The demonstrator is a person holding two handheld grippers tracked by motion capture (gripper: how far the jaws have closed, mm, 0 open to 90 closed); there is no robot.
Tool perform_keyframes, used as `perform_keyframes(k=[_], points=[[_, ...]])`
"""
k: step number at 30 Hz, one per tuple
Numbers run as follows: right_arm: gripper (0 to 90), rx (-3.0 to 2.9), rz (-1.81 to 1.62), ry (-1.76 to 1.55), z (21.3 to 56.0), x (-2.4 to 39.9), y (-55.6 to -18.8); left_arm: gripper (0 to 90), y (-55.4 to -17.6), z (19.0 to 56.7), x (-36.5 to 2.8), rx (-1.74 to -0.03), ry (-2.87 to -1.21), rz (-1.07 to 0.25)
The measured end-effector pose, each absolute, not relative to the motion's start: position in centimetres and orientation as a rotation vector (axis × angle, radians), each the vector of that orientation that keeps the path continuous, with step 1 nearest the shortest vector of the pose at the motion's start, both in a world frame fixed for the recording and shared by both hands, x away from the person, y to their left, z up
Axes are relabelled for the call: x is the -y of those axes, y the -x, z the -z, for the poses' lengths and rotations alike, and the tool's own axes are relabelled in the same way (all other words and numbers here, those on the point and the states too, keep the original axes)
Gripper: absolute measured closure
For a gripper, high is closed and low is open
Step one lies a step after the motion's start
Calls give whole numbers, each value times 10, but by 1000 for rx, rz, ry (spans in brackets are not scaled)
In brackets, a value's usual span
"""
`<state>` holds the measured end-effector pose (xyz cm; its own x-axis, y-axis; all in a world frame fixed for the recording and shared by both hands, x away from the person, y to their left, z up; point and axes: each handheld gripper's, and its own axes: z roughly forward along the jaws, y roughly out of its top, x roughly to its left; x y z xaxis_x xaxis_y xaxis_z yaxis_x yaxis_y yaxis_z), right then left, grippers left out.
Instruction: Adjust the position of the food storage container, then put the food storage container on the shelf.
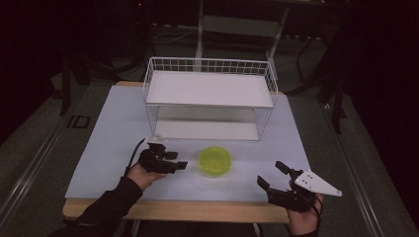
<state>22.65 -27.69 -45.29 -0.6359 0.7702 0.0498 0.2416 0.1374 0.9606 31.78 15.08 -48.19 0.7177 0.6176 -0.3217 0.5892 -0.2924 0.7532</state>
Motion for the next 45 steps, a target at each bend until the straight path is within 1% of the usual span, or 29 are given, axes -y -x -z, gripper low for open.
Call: perform_keyframes(k=[1, 2, 4, 6, 7, 12, 18, 20, 22, 28, 32, 35, 37, 42, 44, 45], points=[[172, -1960, -1511, -969, 453, 276, -227, 218, -315, 479, -155, -899, -1961, -39], [172, -1963, -1509, -970, 453, 276, -227, 148, -312, 477, -159, -890, -1949, -41], [172, -1969, -1498, -966, 454, 275, -227, 133, -307, 474, -165, -879, -1942, -59], [172, -1978, -1500, -964, 454, 274, -228, 31, -302, 475, -169, -874, -1939, -81], [172, -1983, -1483, -959, 454, 274, -228, 25, -300, 477, -172, -877, -1917, -81], [173, -2010, -1471, -937, 456, 270, -229, 24, -294, 487, -181, -910, -1854, -129], [175, -2015, -1446, -943, 456, 269, -231, 25, -289, 482, -186, -914, -1781, -166], [175, -2010, -1442, -950, 456, 269, -231, 25, -288, 481, -186, -898, -1779, -170], [174, -2024, -1449, -955, 457, 269, -232, 25, -286, 479, -182, -841, -1749, -168], [165, -2059, -1429, -921, 454, 265, -229, 38, -278, 472, -166, -727, -1822, -190], [139, -2063, -1398, -865, 447, 260, -226, 41, -273, 464, -158, -715, -1842, -106], [139, -2064, -1367, -834, 441, 256, -225, 47, -270, 454, -153, -682, -1854, -106], [139, -2067, -1364, -829, 438, 253, -226, 48, -268, 447, -151, -666, -1846, -145], [140, -2085, -1351, -817, 432, 245, -228, 47, -277, 432, -145, -673, -1839, -146], [140, -2090, -1346, -818, 431, 245, -230, 46, -277, 432, -145, -673, -1839, -146], [140, -2079, -1354, -821, 428, 243, -231, 46, -285, 426, -138, -675, -1831, -132]])
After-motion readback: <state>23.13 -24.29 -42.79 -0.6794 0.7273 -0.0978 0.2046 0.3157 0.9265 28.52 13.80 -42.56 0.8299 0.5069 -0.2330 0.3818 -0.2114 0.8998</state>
